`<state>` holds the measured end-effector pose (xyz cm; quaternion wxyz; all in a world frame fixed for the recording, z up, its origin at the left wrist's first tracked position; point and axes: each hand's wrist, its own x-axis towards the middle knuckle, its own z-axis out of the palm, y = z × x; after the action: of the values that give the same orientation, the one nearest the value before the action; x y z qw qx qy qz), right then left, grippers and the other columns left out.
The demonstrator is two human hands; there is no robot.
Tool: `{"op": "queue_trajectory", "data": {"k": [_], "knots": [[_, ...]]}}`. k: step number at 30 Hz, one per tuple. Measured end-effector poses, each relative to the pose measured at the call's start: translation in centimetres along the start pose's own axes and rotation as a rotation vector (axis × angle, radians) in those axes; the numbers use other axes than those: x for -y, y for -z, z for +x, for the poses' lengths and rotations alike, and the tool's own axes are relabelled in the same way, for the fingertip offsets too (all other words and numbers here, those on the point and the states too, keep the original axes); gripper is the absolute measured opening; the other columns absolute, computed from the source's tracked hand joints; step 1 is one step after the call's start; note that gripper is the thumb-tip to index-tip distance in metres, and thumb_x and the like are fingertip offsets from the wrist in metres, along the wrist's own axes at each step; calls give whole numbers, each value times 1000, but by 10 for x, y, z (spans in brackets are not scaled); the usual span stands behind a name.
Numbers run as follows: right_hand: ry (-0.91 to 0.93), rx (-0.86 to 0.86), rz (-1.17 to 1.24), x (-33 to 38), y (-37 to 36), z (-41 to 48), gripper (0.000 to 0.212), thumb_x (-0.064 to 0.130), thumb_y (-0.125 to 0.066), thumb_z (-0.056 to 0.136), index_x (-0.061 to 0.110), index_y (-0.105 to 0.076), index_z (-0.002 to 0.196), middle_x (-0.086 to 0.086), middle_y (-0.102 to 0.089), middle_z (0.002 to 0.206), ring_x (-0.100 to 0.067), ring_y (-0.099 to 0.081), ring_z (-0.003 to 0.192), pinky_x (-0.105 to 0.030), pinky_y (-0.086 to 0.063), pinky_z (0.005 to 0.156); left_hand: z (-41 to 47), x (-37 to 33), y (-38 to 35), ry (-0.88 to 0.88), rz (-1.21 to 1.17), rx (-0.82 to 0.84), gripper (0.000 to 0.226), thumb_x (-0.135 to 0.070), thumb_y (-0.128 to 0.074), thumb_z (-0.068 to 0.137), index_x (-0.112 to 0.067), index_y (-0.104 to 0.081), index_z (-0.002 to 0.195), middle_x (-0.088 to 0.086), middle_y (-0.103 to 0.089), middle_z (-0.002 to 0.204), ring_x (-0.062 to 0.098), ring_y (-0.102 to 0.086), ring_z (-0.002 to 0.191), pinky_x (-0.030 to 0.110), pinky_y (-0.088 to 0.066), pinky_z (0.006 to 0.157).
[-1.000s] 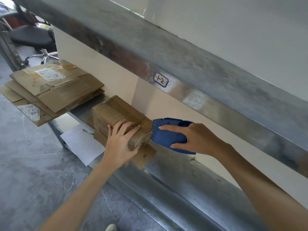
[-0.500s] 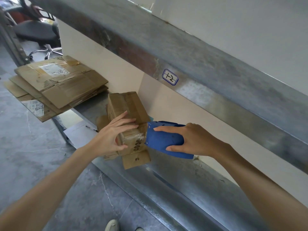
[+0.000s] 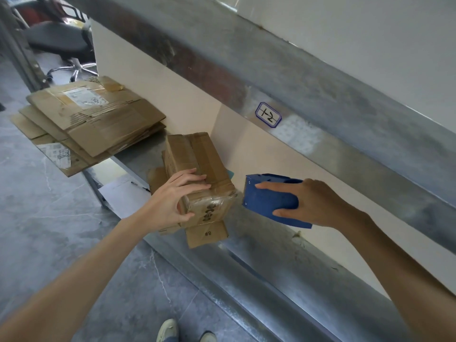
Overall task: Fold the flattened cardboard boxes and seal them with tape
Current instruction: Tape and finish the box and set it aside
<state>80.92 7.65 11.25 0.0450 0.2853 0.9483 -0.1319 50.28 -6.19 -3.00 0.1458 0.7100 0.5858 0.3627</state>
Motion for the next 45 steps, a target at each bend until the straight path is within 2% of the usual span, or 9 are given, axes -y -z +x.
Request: {"op": "queue_trajectory", "data": {"k": [5, 8, 12, 18, 24, 31, 34, 38, 45], "knots": [[-35, -9, 78, 3, 1, -7, 66, 34, -73, 88, 62, -40, 137, 40, -55, 72, 21, -53, 72, 0, -38, 59, 0, 2, -2, -7, -9, -12, 78, -11, -87, 68, -26, -57, 139, -7, -46, 148, 13, -26, 148, 36, -25, 118], [-47, 1, 118, 6, 5, -11, 66, 27, -75, 88, 51, -44, 141, 56, -47, 72, 24, -51, 71, 2, -37, 59, 0, 3, -2, -22, -10, -16, 79, -10, -88, 68, -27, -57, 138, -7, -47, 147, 14, -26, 147, 36, -25, 117], [-68, 1, 163, 8, 8, -12, 65, 19, -77, 86, 38, -50, 143, 46, -44, 61, 28, -49, 68, 4, -35, 58, 0, 4, -3, -29, -10, -21, 79, -12, -88, 68, -28, -57, 138, -9, -47, 146, 10, -26, 147, 36, -26, 117], [-31, 1, 187, 7, 11, -16, 73, 11, -76, 86, 25, -41, 148, 34, -55, 82, 36, -44, 73, 7, -33, 59, 1, 6, -4, -30, -7, -20, 80, -12, -88, 67, -30, -56, 138, -11, -46, 146, 6, -24, 146, 31, -23, 117], [-35, -34, 147, -3, 3, -14, 69, 19, -78, 85, 43, -48, 142, 57, -47, 79, 29, -49, 70, 4, -35, 55, 0, 7, -4, -27, -6, -18, 80, -13, -88, 67, -29, -56, 139, -11, -45, 147, 10, -26, 147, 34, -25, 118], [-78, -35, -30, -1, -18, -2, 69, 46, -71, 86, 69, -29, 136, 13, -73, 102, 4, -49, 56, -8, -33, 53, -1, 7, -5, -21, -17, -15, 81, -14, -88, 68, -31, -54, 140, -12, -44, 148, 11, -25, 148, 39, -27, 117], [-48, -72, -41, 0, -22, 2, 69, 46, -70, 87, 70, -24, 133, 12, -72, 114, -10, -61, 75, -20, -44, 64, -1, 6, -6, -20, -14, -20, 81, -14, -88, 68, -32, -54, 139, -12, -45, 148, 12, -26, 147, 40, -28, 117], [-69, -84, -128, 4, -33, 6, 69, 48, -64, 90, 66, -20, 140, 5, -72, 94, -19, -61, 74, -31, -52, 71, 0, 5, -6, -19, -3, -23, 81, -14, -88, 67, -31, -55, 139, -11, -46, 147, 12, -28, 146, 38, -28, 116], [-66, -155, -202, 14, -41, 13, 68, 48, -67, 89, 55, -27, 144, -2, -61, 64, -14, -40, 54, -32, -48, 56, 3, 5, -8, -18, 12, -31, 78, -14, -88, 66, -29, -59, 136, -11, -47, 145, 14, -31, 144, 38, -29, 115]]}}
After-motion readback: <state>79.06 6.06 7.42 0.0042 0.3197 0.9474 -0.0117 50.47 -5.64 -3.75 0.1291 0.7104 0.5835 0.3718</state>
